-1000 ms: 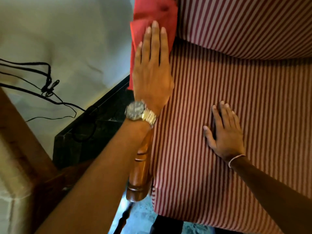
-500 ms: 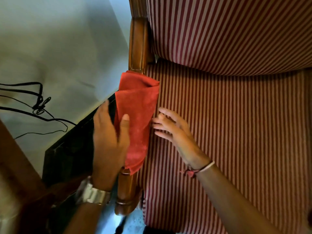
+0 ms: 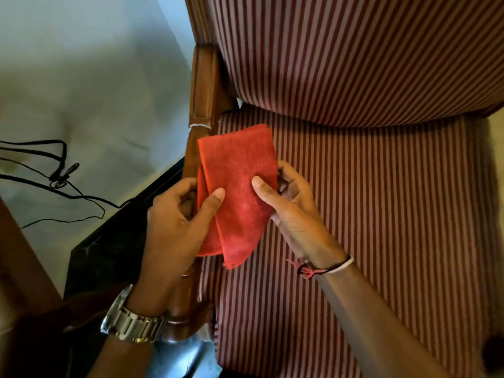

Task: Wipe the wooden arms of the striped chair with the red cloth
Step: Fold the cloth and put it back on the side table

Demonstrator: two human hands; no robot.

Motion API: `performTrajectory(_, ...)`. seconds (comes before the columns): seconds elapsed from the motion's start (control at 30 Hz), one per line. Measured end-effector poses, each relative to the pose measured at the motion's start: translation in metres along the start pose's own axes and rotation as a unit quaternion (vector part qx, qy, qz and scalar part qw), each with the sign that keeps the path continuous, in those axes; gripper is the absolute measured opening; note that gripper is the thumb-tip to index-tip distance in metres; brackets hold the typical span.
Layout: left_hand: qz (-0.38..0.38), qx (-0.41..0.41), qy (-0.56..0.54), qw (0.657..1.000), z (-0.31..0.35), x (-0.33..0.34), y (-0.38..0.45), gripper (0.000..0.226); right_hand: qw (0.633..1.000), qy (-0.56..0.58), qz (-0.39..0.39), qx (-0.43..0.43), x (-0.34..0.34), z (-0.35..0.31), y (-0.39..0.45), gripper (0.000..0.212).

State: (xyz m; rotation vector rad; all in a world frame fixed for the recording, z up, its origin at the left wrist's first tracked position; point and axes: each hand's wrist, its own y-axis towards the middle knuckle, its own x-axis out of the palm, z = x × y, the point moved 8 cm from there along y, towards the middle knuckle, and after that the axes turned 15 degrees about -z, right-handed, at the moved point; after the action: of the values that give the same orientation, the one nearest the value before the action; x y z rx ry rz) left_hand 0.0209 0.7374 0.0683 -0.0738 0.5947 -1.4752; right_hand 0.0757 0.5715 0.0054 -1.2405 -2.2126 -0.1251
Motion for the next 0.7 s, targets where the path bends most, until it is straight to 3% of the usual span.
performTrajectory(0.17,-0.023,0.039,-0.027,0.999,0.038,0.095,-0.026,0.024,0.997,-0.035,0.021,-0.062,-0.061,-0.059,-0.070,0.019)
performTrajectory(0.37,-0.065,0.070,-0.061,0.994,0.085,0.229,-0.051,0.020,0.994,-0.050,0.063,-0.078,-0.149,-0.120,-0.170,0.010)
performTrajectory(0.5,-0.100,0.100,-0.054,0.988,0.125,0.339,-0.070,0.026,0.988,-0.056,0.109,-0.098,-0.224,-0.171,-0.253,0.009)
performTrajectory(0.7,-0.086,0.142,0.002,0.986,0.179,0.466,-0.094,0.040,0.984,-0.034,0.148,-0.095,-0.315,-0.221,-0.340,0.019)
